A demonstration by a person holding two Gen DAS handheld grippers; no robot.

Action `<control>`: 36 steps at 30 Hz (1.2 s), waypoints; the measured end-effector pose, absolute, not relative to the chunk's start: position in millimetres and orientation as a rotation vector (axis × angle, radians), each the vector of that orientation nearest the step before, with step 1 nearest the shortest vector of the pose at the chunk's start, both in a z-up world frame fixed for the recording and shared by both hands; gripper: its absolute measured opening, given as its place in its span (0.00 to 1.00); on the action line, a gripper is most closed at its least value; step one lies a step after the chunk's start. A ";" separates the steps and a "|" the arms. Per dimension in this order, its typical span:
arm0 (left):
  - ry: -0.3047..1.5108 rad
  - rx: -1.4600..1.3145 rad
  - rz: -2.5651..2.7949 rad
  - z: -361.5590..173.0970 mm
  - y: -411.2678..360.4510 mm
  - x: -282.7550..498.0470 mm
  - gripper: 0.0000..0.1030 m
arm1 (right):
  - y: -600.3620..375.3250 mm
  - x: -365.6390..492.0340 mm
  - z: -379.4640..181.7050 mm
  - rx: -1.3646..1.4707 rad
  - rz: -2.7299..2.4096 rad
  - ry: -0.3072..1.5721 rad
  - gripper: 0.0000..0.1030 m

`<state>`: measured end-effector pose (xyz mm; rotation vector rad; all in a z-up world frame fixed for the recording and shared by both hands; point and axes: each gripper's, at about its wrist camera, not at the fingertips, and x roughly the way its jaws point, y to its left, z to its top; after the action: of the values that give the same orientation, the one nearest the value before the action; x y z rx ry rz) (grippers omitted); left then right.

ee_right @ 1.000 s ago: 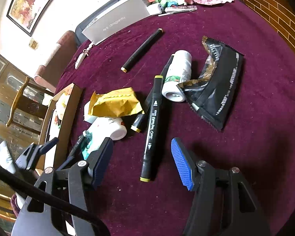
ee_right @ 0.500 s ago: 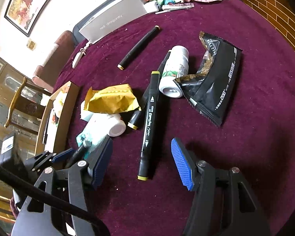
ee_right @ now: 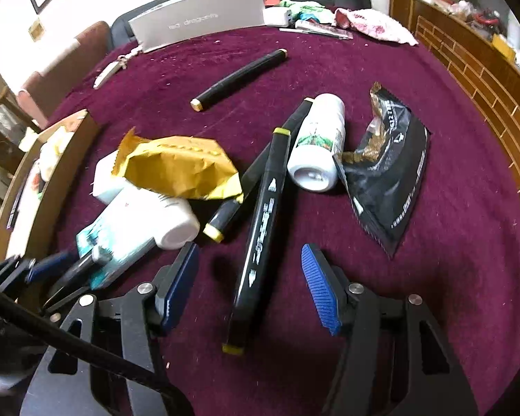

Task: Organize objects
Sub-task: 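Grasp a yellow-capped black marker with the right tool while the left tool holds its marker, then carry both markers into the cardboard box and open both tools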

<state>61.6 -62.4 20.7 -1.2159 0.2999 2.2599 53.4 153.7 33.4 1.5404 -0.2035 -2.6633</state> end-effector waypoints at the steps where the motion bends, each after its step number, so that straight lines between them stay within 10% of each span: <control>1: 0.240 -1.214 2.242 22.9 -67.3 62.8 0.11 | 152.8 51.4 32.6 1.543 -2.668 -0.197 0.51; 4: 0.167 -1.177 2.244 30.7 -78.6 70.5 0.11 | 154.6 49.7 32.8 1.516 -2.689 -0.206 0.21; 7: 0.091 -1.155 2.236 40.1 -89.2 75.0 0.11 | 162.7 51.0 32.6 1.514 -2.655 -0.315 0.12; 21: -0.156 -1.074 2.233 61.9 -131.3 95.4 0.11 | 180.1 99.9 54.2 1.312 -2.325 -0.824 0.12; 36: -0.385 -1.161 2.465 78.8 -256.4 50.5 0.11 | 35.1 56.8 85.4 1.294 -2.067 -0.684 0.13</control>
<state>50.5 -256.4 78.8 -1.1607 -0.3850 2.4651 56.8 35.1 85.4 1.2940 -0.6842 -2.0668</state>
